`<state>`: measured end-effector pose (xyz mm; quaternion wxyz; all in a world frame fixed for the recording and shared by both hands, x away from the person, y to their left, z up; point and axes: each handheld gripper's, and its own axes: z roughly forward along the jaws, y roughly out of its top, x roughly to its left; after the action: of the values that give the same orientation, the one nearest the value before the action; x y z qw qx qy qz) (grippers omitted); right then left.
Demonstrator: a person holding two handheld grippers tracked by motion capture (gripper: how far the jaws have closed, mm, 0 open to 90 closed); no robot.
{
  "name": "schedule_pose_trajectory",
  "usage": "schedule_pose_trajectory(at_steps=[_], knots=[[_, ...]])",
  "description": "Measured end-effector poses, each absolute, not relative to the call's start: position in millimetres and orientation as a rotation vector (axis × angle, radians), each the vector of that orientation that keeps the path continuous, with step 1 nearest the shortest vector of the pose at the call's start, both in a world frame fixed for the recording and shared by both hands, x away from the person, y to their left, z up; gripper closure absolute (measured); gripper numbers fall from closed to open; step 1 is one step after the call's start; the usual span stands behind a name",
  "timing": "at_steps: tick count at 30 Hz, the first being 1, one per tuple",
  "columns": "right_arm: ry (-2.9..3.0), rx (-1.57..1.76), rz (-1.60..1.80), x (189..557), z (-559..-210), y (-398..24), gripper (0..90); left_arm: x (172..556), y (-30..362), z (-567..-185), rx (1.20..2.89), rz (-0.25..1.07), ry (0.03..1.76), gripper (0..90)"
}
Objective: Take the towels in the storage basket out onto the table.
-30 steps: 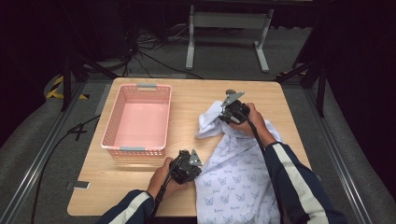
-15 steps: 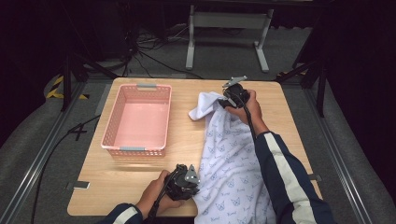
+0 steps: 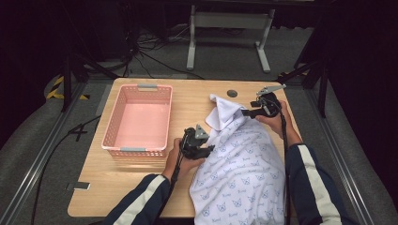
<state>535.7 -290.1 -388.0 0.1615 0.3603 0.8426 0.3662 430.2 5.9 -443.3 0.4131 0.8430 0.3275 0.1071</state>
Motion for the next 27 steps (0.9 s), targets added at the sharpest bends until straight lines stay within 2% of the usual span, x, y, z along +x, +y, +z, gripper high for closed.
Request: schedule_pose_trajectory(at_steps=[3,6,7,9,10,11,18,21,24,25,27], knots=[[2.429,0.972,0.933,529.2,-389.5,-290.9,36.9,443.6,0.2,-447.3,2.136,0.327,0.848,64.6],[2.437,0.969,0.862,526.8,-394.4,-292.3,38.5,460.4,-5.7,-454.1,2.149,0.356,0.887,63.6],[2.435,0.991,0.847,525.3,-400.0,-295.7,42.7,467.8,-10.3,-457.9,2.178,0.383,0.905,63.3],[2.436,0.999,0.820,524.3,-406.7,-299.9,45.1,471.3,-11.3,-459.9,2.169,0.405,0.905,64.0],[2.436,0.999,0.820,524.3,-406.7,-299.9,45.1,473.0,-11.9,-461.4,2.174,0.381,0.927,64.0],[2.430,1.022,0.806,523.5,-414.2,-305.2,49.0,474.6,-12.8,-463.3,2.178,0.384,0.927,64.2],[2.421,1.097,0.715,522.4,-442.1,-314.7,47.8,474.3,-9.2,-463.8,2.167,0.374,0.951,71.4],[2.376,1.185,0.728,520.9,-442.3,-326.7,50.0,474.7,-6.0,-463.8,2.152,0.397,0.988,77.1],[2.316,1.269,0.656,516.1,-439.7,-348.1,50.1,476.2,0.0,-463.5,2.145,0.423,1.019,79.3],[2.320,1.303,0.670,514.5,-439.4,-354.1,50.1,477.2,2.0,-465.1,2.157,0.464,1.062,83.7],[2.288,1.335,0.607,508.5,-437.3,-368.3,51.4,480.5,10.4,-466.8,2.115,0.433,1.087,83.1]])
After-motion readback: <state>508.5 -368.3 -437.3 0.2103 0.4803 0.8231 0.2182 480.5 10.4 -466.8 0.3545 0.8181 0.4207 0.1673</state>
